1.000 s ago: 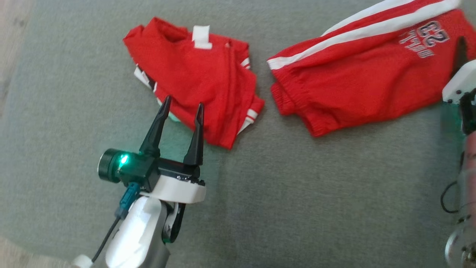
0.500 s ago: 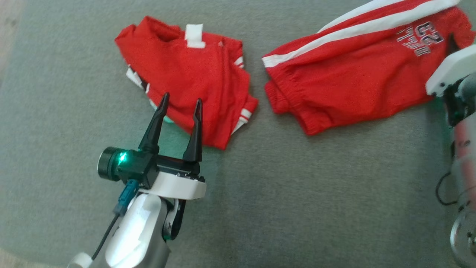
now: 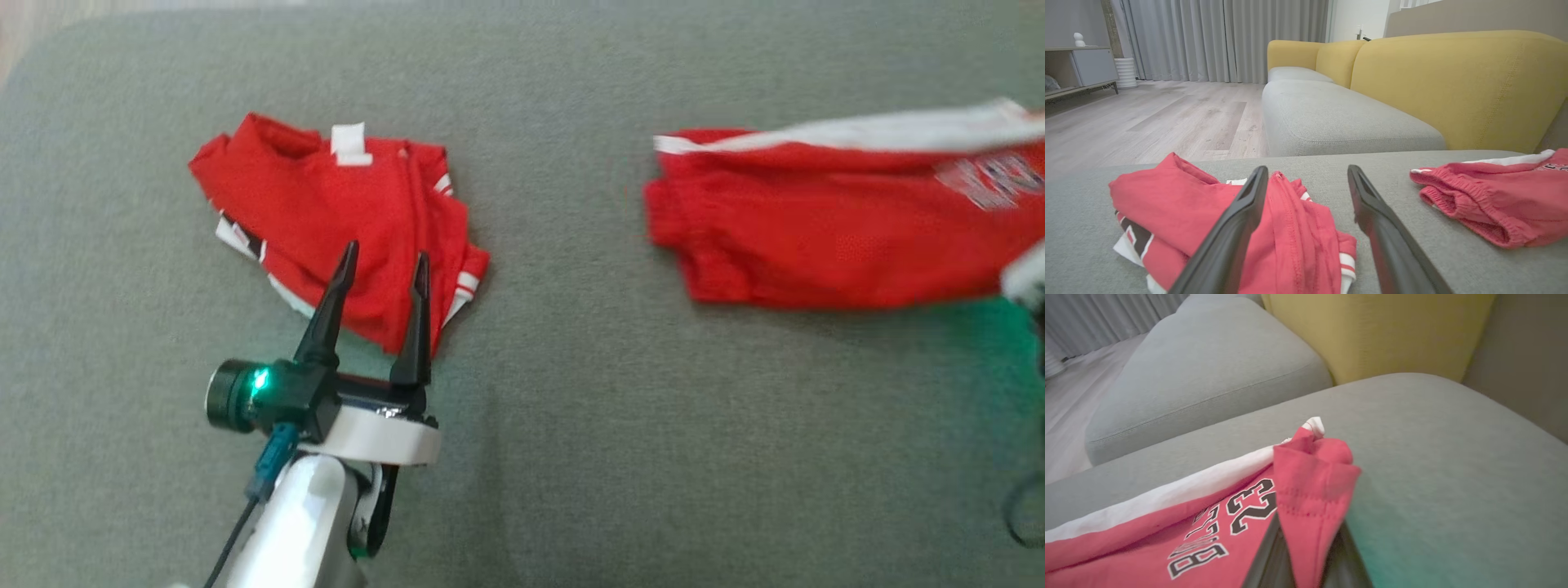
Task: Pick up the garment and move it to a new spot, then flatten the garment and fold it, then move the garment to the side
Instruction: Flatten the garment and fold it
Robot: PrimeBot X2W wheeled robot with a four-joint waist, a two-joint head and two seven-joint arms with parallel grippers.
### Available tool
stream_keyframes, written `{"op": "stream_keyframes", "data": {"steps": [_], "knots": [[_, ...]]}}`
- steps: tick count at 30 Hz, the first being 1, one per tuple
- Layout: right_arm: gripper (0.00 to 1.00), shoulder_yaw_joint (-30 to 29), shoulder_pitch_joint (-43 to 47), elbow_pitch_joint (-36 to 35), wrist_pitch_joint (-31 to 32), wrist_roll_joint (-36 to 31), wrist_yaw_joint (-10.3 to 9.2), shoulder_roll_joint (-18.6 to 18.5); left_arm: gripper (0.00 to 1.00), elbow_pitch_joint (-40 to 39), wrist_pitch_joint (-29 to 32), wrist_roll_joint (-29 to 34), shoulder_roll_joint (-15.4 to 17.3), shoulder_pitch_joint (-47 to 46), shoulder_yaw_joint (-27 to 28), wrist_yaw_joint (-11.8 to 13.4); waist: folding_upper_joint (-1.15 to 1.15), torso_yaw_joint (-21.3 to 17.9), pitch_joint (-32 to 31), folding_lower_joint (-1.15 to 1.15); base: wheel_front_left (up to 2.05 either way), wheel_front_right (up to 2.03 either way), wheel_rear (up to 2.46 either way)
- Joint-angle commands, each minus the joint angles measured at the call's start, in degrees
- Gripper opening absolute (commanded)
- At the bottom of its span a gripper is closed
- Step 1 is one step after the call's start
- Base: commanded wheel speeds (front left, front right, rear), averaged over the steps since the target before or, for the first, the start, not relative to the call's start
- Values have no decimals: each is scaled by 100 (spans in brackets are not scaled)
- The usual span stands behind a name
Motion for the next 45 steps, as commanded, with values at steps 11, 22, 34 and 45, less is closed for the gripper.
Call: {"op": "stream_keyframes", "data": {"steps": [11, 22, 34, 45], "knots": [[0, -687, 421, -193, -180, -38, -5, -301, 100, -137, -29, 165, 40, 122, 392, -91, 0, -81, -160, 1, 0, 0, 0], [0, -15, 318, -769, -398, 259, -5, 246, 100, -26, -29, 210, 40, 234, 457, -92, 0, -38, -507, 1, 0, 0, 0], [0, 1904, 641, -1744, -211, 1096, -5, 986, 100, -28, -29, 147, 40, 508, 468, -75, 0, 123, -898, 1, 0, 0, 0], [0, 3324, 757, -896, -234, 1171, -5, 1052, 100, -34, -29, 146, 40, 508, 447, -75, 0, 255, -851, 1, 0, 0, 0]]}}
